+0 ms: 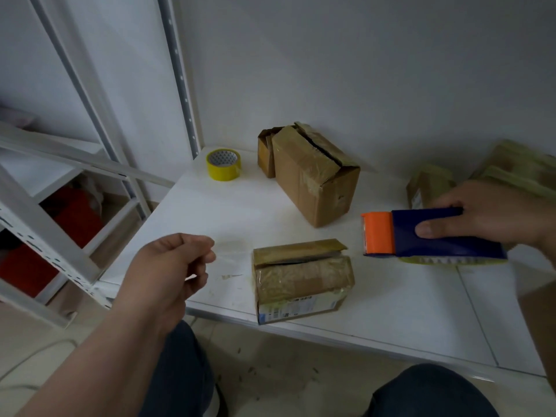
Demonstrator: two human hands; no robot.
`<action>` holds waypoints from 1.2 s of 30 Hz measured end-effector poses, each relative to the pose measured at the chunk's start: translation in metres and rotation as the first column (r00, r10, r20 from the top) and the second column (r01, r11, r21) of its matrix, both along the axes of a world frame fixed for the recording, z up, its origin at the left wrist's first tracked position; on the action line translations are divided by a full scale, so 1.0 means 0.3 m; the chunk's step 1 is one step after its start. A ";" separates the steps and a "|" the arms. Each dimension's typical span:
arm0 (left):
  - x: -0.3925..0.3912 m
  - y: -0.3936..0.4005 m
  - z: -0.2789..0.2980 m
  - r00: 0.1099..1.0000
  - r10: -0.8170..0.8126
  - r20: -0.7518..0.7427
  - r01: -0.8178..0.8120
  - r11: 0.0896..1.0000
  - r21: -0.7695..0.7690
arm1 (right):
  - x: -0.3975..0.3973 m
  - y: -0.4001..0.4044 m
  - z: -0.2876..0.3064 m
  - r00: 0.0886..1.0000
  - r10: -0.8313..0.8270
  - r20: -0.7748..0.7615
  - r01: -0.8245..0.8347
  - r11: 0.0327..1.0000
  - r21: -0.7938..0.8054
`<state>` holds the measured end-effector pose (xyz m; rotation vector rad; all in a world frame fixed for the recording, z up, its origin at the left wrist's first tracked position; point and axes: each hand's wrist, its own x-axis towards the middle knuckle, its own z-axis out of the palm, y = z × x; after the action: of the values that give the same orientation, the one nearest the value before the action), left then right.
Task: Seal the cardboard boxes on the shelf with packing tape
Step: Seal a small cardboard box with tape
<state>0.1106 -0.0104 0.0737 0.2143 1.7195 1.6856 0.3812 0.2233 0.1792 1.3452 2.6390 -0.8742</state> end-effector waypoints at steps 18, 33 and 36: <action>0.091 0.065 -0.088 0.996 0.059 -0.065 -0.062 0.997 -0.041 | -0.089 0.121 -0.020 0.925 0.032 0.379 -0.071 0.993 0.090; 0.131 0.085 -0.208 0.994 0.004 0.109 0.016 0.983 -0.181 | -0.174 0.125 -0.187 0.862 0.092 0.499 -0.127 0.991 0.037; 0.131 0.091 -0.208 0.996 -0.043 0.073 0.057 0.977 -0.207 | -0.183 0.121 -0.205 0.874 0.080 0.479 -0.113 0.993 0.041</action>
<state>0.1499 0.0170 0.0112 0.1007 1.8097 1.4470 0.3264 0.2595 0.1176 1.2319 2.3349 -0.3746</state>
